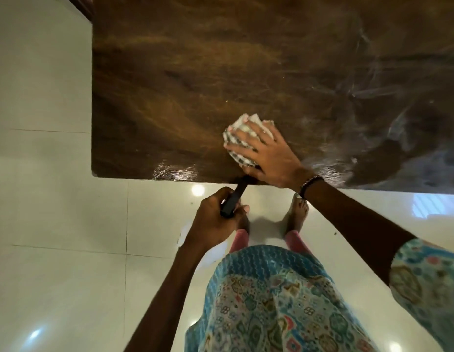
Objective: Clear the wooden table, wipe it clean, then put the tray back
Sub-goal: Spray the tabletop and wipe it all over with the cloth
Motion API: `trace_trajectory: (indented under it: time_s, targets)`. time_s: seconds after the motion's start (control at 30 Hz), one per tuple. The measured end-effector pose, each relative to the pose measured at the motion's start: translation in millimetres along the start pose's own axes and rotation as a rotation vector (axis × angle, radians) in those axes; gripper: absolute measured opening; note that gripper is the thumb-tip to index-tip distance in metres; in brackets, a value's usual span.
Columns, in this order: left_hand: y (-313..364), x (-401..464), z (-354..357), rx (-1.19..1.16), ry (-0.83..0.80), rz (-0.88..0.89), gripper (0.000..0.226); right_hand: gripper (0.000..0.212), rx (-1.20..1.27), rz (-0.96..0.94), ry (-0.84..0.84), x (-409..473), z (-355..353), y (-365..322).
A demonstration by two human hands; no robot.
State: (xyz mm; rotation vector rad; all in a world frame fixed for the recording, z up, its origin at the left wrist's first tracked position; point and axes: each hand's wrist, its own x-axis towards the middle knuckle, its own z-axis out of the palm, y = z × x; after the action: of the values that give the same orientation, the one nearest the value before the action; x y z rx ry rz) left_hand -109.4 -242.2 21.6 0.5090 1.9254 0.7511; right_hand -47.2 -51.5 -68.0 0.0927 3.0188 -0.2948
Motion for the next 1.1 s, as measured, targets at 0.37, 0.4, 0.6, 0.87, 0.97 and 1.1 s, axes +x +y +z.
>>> trace_trajectory:
  time_s: [0.37,0.4,0.6,0.87,0.97,1.1]
  targets:
    - [50,8,110,0.178,-0.028,0.029,0.029,0.054,0.015,0.096,-0.102,-58,-30,130]
    - [54,9,117,0.209,-0.010,0.016,0.029,0.054,0.005,0.059,-0.120,-59,-31,135]
    - [62,15,126,0.247,0.023,-0.036,0.022,0.053,0.037,0.001,-0.113,-66,-31,146]
    - [51,24,96,0.070,0.200,-0.158,0.019,0.055,0.116,0.135,-0.039,-73,-18,94]
    - [55,27,82,0.035,0.207,-0.131,0.020,0.057,0.109,0.048,-0.051,-79,-9,57]
    - [70,31,86,0.002,0.195,-0.103,0.014,0.050,0.090,-0.117,-0.071,-118,0,49]
